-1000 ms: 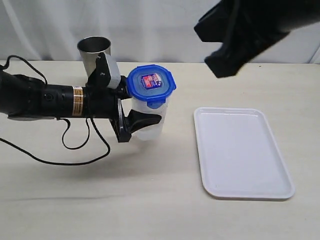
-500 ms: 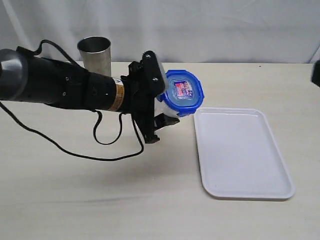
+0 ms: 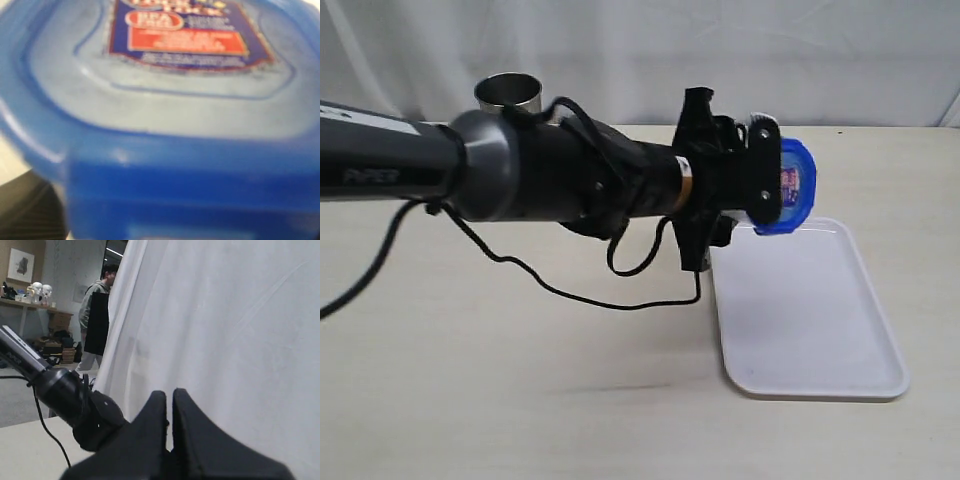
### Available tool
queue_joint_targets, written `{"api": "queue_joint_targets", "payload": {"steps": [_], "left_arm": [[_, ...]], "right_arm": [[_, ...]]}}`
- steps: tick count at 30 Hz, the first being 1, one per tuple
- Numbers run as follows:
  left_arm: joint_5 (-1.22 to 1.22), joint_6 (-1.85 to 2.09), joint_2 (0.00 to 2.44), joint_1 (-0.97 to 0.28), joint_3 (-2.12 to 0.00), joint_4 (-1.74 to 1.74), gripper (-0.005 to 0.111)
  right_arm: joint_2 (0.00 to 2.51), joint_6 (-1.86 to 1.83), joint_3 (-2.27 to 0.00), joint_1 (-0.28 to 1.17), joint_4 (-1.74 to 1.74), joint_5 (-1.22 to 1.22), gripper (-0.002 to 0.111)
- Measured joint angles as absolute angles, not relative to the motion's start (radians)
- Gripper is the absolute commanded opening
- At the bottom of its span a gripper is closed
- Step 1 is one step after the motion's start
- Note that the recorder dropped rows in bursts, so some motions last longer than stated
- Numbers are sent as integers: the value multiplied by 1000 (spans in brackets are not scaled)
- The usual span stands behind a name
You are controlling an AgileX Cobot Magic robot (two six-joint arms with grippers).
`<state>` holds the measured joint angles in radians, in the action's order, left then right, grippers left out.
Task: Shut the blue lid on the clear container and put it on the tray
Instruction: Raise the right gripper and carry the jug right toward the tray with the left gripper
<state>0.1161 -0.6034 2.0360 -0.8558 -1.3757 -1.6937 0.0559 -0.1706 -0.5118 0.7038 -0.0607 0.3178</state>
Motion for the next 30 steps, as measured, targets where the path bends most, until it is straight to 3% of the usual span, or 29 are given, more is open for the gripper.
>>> {"api": "queue_joint_targets", "payload": {"steps": [12,30], "left_arm": [[579,-103,2260,-1011,-1501,-1735,0],[612,209,2283,-1081,-1550,-1735,0]], "right_arm": [[37,-145,-512,704,-57,341,5],[37,-145,-512,704,-55,384,5]]}}
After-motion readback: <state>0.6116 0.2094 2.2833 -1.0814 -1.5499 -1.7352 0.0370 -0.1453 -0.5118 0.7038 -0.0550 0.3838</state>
